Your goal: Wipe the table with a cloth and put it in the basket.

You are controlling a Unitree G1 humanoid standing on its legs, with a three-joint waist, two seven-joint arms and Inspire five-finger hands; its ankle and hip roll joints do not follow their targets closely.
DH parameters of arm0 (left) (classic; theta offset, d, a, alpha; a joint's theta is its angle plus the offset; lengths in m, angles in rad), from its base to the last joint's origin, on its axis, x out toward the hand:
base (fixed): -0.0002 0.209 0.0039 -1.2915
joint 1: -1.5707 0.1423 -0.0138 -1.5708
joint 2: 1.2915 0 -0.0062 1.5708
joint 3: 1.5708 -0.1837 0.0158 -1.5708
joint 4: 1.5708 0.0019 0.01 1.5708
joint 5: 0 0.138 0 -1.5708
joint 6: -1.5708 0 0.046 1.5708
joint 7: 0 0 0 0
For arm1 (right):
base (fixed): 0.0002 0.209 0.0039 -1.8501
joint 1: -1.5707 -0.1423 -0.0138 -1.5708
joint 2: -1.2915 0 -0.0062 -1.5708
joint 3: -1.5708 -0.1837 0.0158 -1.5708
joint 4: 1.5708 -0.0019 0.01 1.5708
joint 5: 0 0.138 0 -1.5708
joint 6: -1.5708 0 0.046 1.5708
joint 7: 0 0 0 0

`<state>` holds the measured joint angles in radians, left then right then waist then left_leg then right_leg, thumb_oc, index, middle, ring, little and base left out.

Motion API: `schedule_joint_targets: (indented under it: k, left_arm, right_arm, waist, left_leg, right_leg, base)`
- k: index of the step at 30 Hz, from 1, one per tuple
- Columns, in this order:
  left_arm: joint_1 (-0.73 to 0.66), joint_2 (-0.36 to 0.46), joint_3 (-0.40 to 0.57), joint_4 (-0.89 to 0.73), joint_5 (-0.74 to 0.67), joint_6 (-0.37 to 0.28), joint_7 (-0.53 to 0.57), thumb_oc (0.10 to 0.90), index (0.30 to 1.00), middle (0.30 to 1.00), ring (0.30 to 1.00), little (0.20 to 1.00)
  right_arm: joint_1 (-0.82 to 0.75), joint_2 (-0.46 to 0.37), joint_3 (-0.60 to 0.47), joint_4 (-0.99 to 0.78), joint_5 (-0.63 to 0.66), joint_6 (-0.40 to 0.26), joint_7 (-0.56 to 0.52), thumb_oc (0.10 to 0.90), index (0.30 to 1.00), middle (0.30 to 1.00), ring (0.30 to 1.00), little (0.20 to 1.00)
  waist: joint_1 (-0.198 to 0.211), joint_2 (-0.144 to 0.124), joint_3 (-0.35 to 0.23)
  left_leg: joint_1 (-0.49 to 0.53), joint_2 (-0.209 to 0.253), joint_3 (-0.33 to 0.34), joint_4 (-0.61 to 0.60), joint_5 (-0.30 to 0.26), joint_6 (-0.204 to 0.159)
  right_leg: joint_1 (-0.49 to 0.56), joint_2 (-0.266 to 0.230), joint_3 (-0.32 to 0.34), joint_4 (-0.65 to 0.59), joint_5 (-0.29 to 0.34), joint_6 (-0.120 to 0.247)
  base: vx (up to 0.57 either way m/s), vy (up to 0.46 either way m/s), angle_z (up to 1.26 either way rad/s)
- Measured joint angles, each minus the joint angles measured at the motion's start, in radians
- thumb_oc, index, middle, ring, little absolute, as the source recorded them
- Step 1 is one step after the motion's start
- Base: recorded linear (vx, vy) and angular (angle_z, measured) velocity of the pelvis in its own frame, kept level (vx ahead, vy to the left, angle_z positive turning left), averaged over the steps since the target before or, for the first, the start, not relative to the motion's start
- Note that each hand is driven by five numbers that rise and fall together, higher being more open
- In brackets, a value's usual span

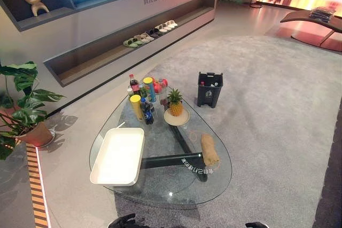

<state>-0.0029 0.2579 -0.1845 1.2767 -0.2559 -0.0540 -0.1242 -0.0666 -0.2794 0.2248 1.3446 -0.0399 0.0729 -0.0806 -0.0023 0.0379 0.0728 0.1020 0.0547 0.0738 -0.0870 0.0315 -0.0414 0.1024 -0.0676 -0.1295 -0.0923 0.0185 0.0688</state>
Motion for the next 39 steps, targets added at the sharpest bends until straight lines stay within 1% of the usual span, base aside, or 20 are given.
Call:
schedule_joint_targets:
  k: [9,12,13,16,18,19,20,21,22,23,25,27,28,29,31,34,35,37,38,39]
  left_arm:
    - [0.0,0.0,0.0,0.0,-0.002,-0.001,0.003,0.8,0.9,0.9,0.9,0.9]
    - [0.0,0.0,-0.006,-0.003,-0.006,-0.004,0.009,0.8,0.9,0.9,0.9,0.9]
    - [-0.012,0.001,-0.029,-0.015,-0.025,-0.005,0.024,0.8,0.9,0.9,0.9,0.9]
    - [-0.063,-0.001,-0.039,-0.04,-0.069,-0.014,0.043,0.8,0.9,0.9,0.9,0.9]
    - [-0.112,-0.001,-0.038,-0.041,-0.089,-0.021,0.065,0.8,0.9,0.9,0.9,0.9]
    - [-0.112,-0.001,-0.038,-0.041,-0.089,-0.021,0.065,0.8,0.9,0.9,0.9,0.9]
    - [-0.164,0.006,-0.034,-0.066,-0.107,-0.04,0.079,0.8,0.9,0.9,0.9,0.9]
    - [-0.199,0.011,-0.036,-0.083,-0.121,-0.048,0.087,0.8,0.9,0.9,0.9,0.9]
    - [-0.226,0.013,-0.038,-0.085,-0.13,-0.054,0.094,0.8,0.9,0.9,0.9,0.9]
    - [-0.281,0.019,-0.036,-0.084,-0.147,-0.063,0.095,0.8,0.9,0.9,0.9,0.9]
    - [-0.321,0.02,-0.035,-0.087,-0.186,-0.075,0.096,0.8,0.9,0.9,0.9,0.9]
    - [-0.322,0.022,-0.036,-0.104,-0.244,-0.098,0.089,0.8,0.9,0.9,0.9,0.9]
    - [-0.326,0.027,-0.034,-0.115,-0.276,-0.114,0.088,0.8,0.9,0.9,0.9,0.9]
    - [-0.344,0.029,-0.033,-0.112,-0.314,-0.122,0.087,0.8,0.9,0.9,0.9,0.9]
    - [-0.369,0.03,-0.03,-0.103,-0.361,-0.122,0.087,0.8,0.9,0.9,0.9,0.9]
    - [-0.384,0.031,-0.031,-0.099,-0.396,-0.12,0.084,0.8,0.9,0.9,0.9,0.9]
    - [-0.402,0.037,-0.034,-0.102,-0.398,-0.12,0.076,0.8,0.9,0.9,0.9,0.9]
    - [-0.436,0.044,-0.035,-0.102,-0.399,-0.121,0.065,0.8,0.9,0.9,0.9,0.9]
    - [-0.441,0.045,-0.035,-0.103,-0.399,-0.121,0.064,0.8,0.9,0.9,0.9,0.9]
    - [-0.446,0.046,-0.035,-0.103,-0.4,-0.121,0.064,0.8,0.9,0.9,0.9,0.9]
  right_arm:
    - [0.0,0.0,0.0,0.0,0.0,0.001,0.002,0.8,0.9,0.9,0.9,0.9]
    - [0.0,-0.004,0.005,-0.004,0.0,0.004,0.009,0.8,0.9,0.9,0.9,0.9]
    - [-0.006,-0.017,0.025,-0.026,0.001,0.004,0.012,0.8,0.9,0.9,0.9,0.9]
    - [-0.053,-0.044,0.033,-0.042,0.002,-0.003,0.009,0.8,0.9,0.9,0.9,0.9]
    - [-0.095,-0.056,0.037,-0.046,0.004,-0.006,0.007,0.8,0.9,0.9,0.9,0.9]
    - [-0.095,-0.056,0.037,-0.046,0.004,-0.006,0.007,0.8,0.9,0.9,0.9,0.9]
    - [-0.146,-0.058,0.044,-0.067,0.011,-0.01,-0.012,0.8,0.9,0.9,0.9,0.9]
    - [-0.186,-0.058,0.045,-0.066,0.019,-0.016,-0.018,0.8,0.9,0.9,0.9,0.9]
    - [-0.215,-0.058,0.047,-0.063,0.031,-0.017,-0.024,0.8,0.9,0.9,0.9,0.9]
    - [-0.265,-0.058,0.047,-0.062,0.045,-0.016,-0.034,0.8,0.9,0.9,0.9,0.9]
    - [-0.304,-0.055,0.05,-0.064,0.054,-0.015,-0.042,0.8,0.9,0.9,0.9,0.9]
    - [-0.313,-0.059,0.05,-0.065,0.083,-0.019,-0.061,0.8,0.9,0.9,0.9,0.9]
    - [-0.324,-0.062,0.05,-0.066,0.09,-0.021,-0.071,0.8,0.9,0.9,0.9,0.9]
    - [-0.337,-0.069,0.05,-0.065,0.092,-0.022,-0.081,0.8,0.9,0.9,0.9,0.9]
    - [-0.359,-0.073,0.053,-0.063,0.103,-0.019,-0.085,0.8,0.9,0.9,0.9,0.9]
    - [-0.375,-0.073,0.055,-0.064,0.133,-0.022,-0.095,0.8,0.9,0.9,0.9,0.9]
    - [-0.393,-0.078,0.066,-0.065,0.153,-0.022,-0.107,0.8,0.9,0.9,0.9,0.9]
    - [-0.422,-0.08,0.065,-0.066,0.175,-0.027,-0.127,0.8,0.9,0.9,0.9,0.9]
    - [-0.425,-0.08,0.064,-0.066,0.18,-0.031,-0.131,0.8,0.9,0.9,0.9,0.9]
    - [-0.433,-0.079,0.064,-0.066,0.189,-0.04,-0.137,0.8,0.9,0.9,0.9,0.9]
  waist:
    - [0.0,0.004,0.002]
    - [0.0,0.011,0.008]
    - [0.0,0.022,0.014]
    - [-0.003,0.043,0.082]
    - [-0.004,0.05,0.148]
    - [-0.004,0.05,0.148]
    - [-0.006,0.042,0.213]
    - [-0.012,0.037,0.257]
    - [-0.017,0.033,0.283]
    - [-0.023,0.029,0.347]
    - [-0.03,0.02,0.409]
    - [-0.03,0.02,0.418]
    - [-0.028,0.022,0.419]
    - [-0.027,0.027,0.428]
    - [-0.024,0.031,0.448]
    - [-0.019,0.034,0.452]
    - [-0.019,0.034,0.453]
    - [-0.006,0.034,0.455]
    - [-0.003,0.033,0.455]
    - [0.0,0.027,0.458]
  left_leg:
    - [0.0,0.0,0.0,0.0,0.0,0.0]
    - [-0.02,0.0,0.001,0.0,0.0,0.0]
    - [-0.056,0.0,0.003,0.0,0.006,-0.002]
    - [-0.139,-0.004,0.005,0.003,0.037,0.001]
    - [-0.183,-0.004,0.006,0.003,0.058,0.001]
    - [-0.183,-0.004,0.006,0.003,0.058,0.001]
    - [-0.253,-0.005,0.013,0.006,0.076,0.002]
    - [-0.289,-0.009,0.013,0.007,0.089,0.001]
    - [-0.318,-0.011,0.012,0.009,0.097,0.0]
    - [-0.334,-0.012,0.011,0.001,0.113,0.0]
    - [-0.336,-0.014,0.011,0.001,0.114,-0.003]
    - [-0.359,-0.015,0.012,0.001,0.114,-0.003]
    - [-0.386,-0.014,0.013,0.003,0.117,-0.004]
    - [-0.417,-0.015,0.013,0.007,0.125,0.001]
    - [-0.445,-0.015,0.011,0.026,0.125,0.002]
    - [-0.459,-0.017,0.008,0.045,0.123,0.0]
    - [-0.495,-0.02,0.001,0.085,0.113,-0.007]
    - [-0.548,-0.024,-0.004,0.143,0.099,-0.008]
    - [-0.559,-0.025,-0.005,0.157,0.093,-0.007]
    - [-0.582,-0.03,-0.009,0.203,0.078,-0.007]
  right_leg:
    - [0.0,0.0,0.001,0.0,0.0,0.0]
    - [-0.022,0.0,0.002,0.0,0.001,0.0]
    - [-0.06,0.0,0.008,0.0,0.009,0.001]
    - [-0.14,0.0,0.024,0.005,0.047,-0.004]
    - [-0.185,0.0,0.026,0.006,0.07,-0.005]
    - [-0.185,0.0,0.026,0.006,0.07,-0.005]
    - [-0.258,0.002,0.029,0.006,0.091,-0.006]
    - [-0.294,0.005,0.03,0.006,0.103,-0.007]
    - [-0.322,0.007,0.032,0.006,0.112,-0.005]
    - [-0.339,0.007,0.032,0.007,0.121,-0.002]
    - [-0.343,0.006,0.033,0.006,0.126,-0.001]
    - [-0.369,0.004,0.033,0.009,0.125,0.0]
    - [-0.404,0.005,0.035,0.026,0.122,0.001]
    - [-0.438,0.004,0.035,0.038,0.127,-0.006]
    - [-0.463,0.003,0.034,0.053,0.13,-0.008]
    - [-0.482,-0.001,0.031,0.087,0.114,-0.006]
    - [-0.525,-0.007,0.031,0.147,0.085,-0.007]
    - [-0.597,-0.016,0.03,0.256,0.039,-0.013]
    - [-0.614,-0.019,0.03,0.285,0.027,-0.014]
    - [-0.649,-0.028,0.031,0.356,-0.004,-0.018]
  base:
    - [0.03,0.009,0.0]
    - [-0.13,0.035,-0.03]
    - [-0.21,0.021,-0.09]
    - [-0.15,0.012,-0.08]
    - [-0.16,-0.003,-0.04]
    - [-0.28,-0.014,-0.1]
    - [-0.22,-0.01,-0.09]
    - [-0.24,-0.008,-0.09]
    - [-0.1,0.022,0.01]
    - [-0.08,0.024,0.02]
    - [-0.12,0.029,-0.01]
    - [-0.18,0.018,-0.03]
    - [-0.18,0.001,-0.03]
    - [-0.14,-0.017,0.01]
    - [-0.08,-0.026,0.02]
    - [-0.11,-0.035,0.05]
    - [-0.1,-0.037,0.09]
    - [-0.07,-0.037,0.14]
    - [-0.03,-0.025,0.15]
    - [-0.03,-0.032,0.14]
